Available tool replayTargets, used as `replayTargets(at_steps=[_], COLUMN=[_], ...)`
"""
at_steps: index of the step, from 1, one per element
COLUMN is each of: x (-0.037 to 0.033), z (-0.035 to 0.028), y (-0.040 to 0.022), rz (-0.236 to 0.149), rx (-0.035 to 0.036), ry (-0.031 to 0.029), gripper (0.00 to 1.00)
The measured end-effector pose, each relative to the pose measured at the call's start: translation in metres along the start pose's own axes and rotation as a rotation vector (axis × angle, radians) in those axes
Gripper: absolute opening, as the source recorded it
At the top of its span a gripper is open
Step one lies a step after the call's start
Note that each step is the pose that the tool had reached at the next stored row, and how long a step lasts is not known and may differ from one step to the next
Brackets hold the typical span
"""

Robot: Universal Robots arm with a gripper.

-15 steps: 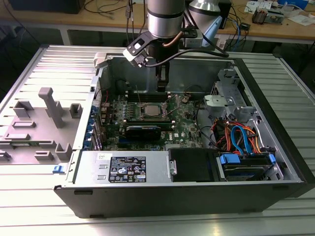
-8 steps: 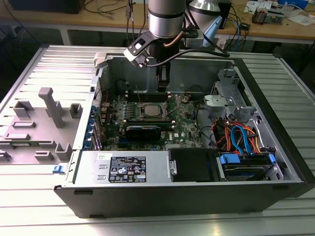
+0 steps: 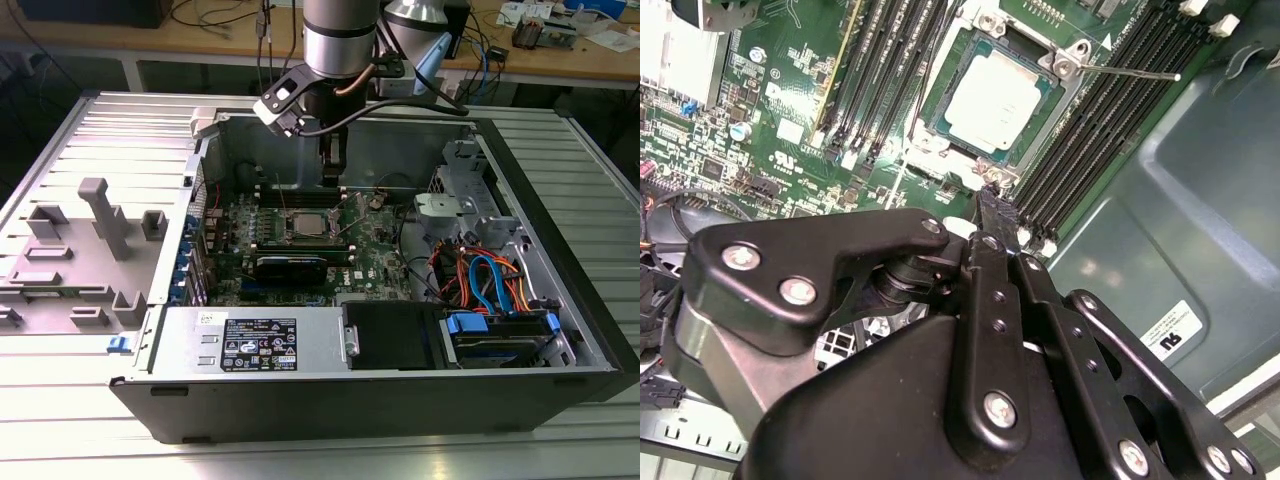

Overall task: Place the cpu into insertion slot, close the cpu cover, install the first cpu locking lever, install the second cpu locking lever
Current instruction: 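Close the cpu cover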

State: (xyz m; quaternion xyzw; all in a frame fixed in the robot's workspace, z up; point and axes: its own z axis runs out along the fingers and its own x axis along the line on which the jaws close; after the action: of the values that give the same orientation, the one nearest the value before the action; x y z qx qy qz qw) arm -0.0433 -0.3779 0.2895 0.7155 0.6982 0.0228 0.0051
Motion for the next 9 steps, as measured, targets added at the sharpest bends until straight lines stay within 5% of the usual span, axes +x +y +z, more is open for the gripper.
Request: replayTargets(at_steps=[9], x=[0.0001], z=[0.0001], y=[0.0024], rz=[0.000], rx=[0.0001], ry=[0.0000], gripper=[0.11])
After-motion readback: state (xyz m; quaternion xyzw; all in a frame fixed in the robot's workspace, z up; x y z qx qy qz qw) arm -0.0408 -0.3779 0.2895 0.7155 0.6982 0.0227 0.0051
